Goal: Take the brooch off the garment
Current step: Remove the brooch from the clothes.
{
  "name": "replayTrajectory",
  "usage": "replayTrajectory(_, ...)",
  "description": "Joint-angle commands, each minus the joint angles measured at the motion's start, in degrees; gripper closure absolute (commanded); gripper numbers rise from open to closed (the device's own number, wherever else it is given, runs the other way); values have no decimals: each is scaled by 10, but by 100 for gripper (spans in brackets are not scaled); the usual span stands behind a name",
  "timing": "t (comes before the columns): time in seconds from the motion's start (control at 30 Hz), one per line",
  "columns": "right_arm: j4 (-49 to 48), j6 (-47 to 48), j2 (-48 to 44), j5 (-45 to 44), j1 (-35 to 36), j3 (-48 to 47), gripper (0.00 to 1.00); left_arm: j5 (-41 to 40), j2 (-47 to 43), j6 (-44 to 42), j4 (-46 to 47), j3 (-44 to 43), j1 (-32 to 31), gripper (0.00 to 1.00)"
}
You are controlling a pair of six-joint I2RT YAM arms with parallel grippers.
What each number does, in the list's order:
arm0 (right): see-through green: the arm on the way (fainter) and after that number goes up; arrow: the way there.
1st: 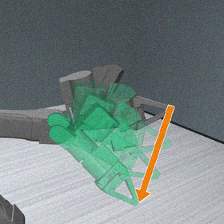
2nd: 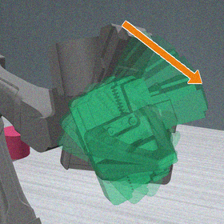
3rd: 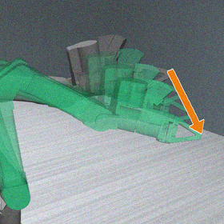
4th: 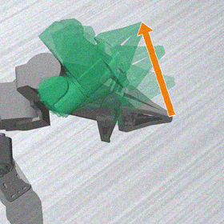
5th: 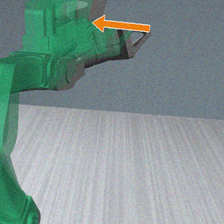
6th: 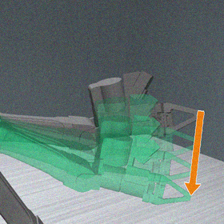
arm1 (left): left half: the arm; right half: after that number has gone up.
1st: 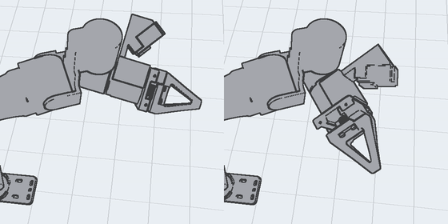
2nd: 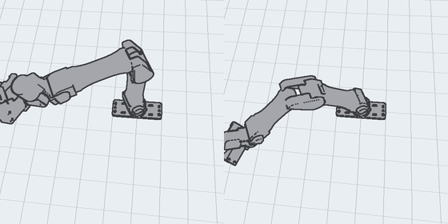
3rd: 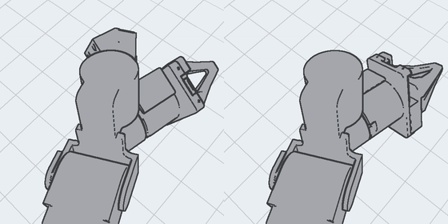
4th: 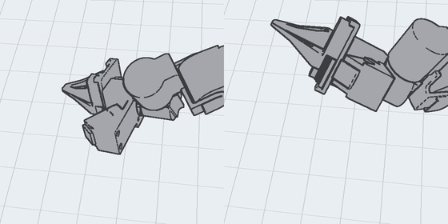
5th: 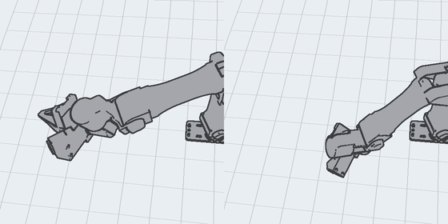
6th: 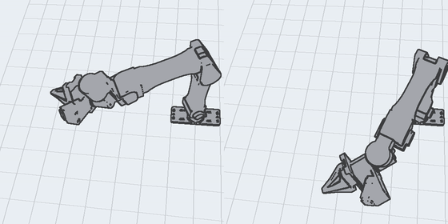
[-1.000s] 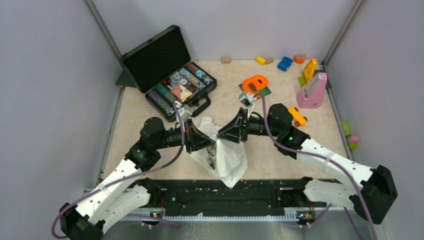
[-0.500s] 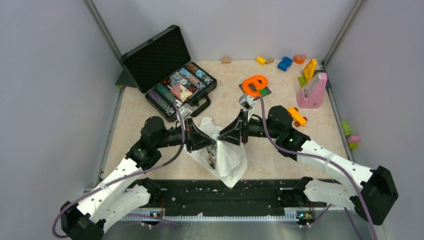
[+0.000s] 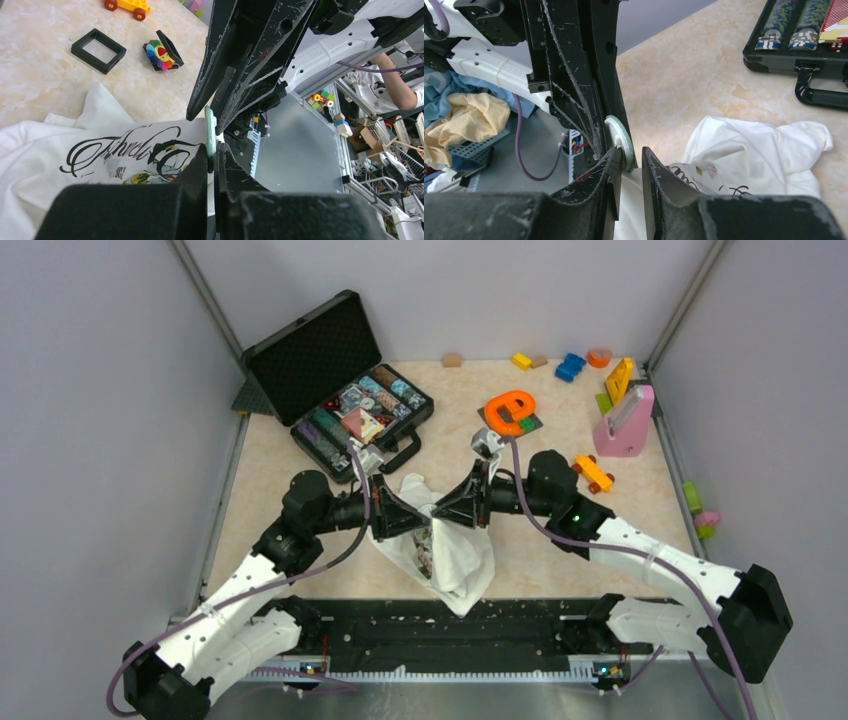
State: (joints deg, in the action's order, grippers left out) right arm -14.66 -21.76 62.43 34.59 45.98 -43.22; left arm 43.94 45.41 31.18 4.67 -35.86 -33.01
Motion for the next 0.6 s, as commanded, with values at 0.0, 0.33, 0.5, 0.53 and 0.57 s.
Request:
replayTrajectory(0.0, 31, 40, 18, -26, 24, -30, 77, 26, 1, 5, 68, -13, -6, 100)
replayTrajectory(0.33, 85, 77, 26, -71, 44, -53, 77, 22, 24, -2, 55, -17, -6, 100)
replayTrajectory(0.5, 56, 40, -14, -47, 19, -28, 63, 16, 16, -5, 49, -11, 1, 100)
replayTrajectory(0.53, 48, 32, -25, -38, 11, -22, 59, 17, 15, -6, 48, -10, 4, 100)
replayTrajectory(0.57, 42, 24, -36, -30, 3, -14, 56, 16, 13, -7, 46, -8, 6, 100)
